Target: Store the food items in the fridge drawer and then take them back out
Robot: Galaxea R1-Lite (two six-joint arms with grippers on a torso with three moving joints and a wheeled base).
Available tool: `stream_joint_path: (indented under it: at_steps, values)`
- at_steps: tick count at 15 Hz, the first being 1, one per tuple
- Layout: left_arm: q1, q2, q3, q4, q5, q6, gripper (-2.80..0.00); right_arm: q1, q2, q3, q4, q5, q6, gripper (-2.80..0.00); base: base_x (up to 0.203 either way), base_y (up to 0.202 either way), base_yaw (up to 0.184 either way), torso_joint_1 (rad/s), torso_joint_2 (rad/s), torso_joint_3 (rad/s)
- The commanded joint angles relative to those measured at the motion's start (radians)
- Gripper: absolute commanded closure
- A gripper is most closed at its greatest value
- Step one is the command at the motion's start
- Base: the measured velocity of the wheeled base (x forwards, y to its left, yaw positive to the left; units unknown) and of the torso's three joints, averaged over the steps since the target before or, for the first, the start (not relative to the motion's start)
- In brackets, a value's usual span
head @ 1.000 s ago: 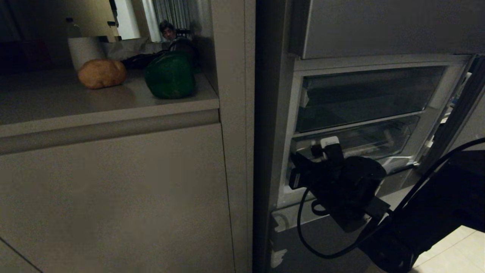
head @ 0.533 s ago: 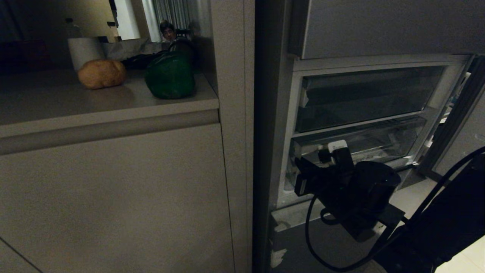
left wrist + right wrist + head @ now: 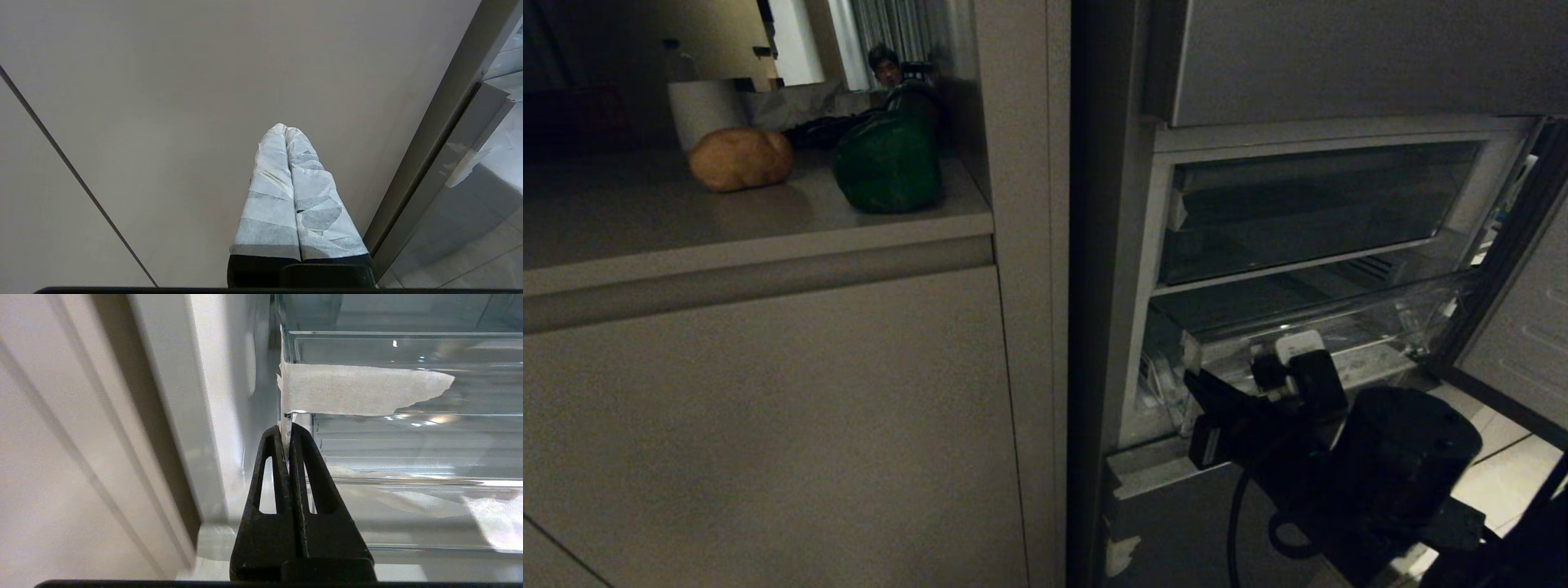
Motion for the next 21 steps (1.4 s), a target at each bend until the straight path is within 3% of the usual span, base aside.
stream_joint_path:
  at_steps: [1,3,4,11,18,21]
  values:
    - [0.001,0.001,0.0,-0.001,0.001,-0.001,0.0,0.049,-0.07,0.068,-0.01,-0.021,0.004,0.0,0.0,0.0,0.0,0.0,0.0,0.0]
    - [0.001,0.001,0.0,-0.001,-0.001,-0.001,0.0,0.06,-0.083,0.092,-0.01,-0.026,0.005,0.0,0.0,0.0,0.0,0.0,0.0,0.0]
    - [0.001,0.001,0.0,-0.001,0.001,0.001,0.0,0.064,-0.091,0.114,-0.01,-0.026,0.005,-2.8,0.0,0.0,0.0,0.0,0.0,0.0]
    - [0.001,0.001,0.0,-0.001,0.001,-0.001,0.0,0.079,-0.169,0.212,-0.01,-0.025,0.005,-2.8,0.0,0.0,0.0,0.0,0.0,0.0]
    - [0.001,0.001,0.0,-0.001,0.0,0.0,0.0,0.081,-0.357,0.392,-0.006,-0.021,-0.002,-2.8,0.0,0.0,0.0,0.0,0.0,0.0]
    - [0.001,0.001,0.0,-0.001,0.001,-0.001,0.0,0.081,-0.453,0.404,0.0,-0.024,-0.006,-2.8,0.0,0.0,0.0,0.0,0.0,0.0]
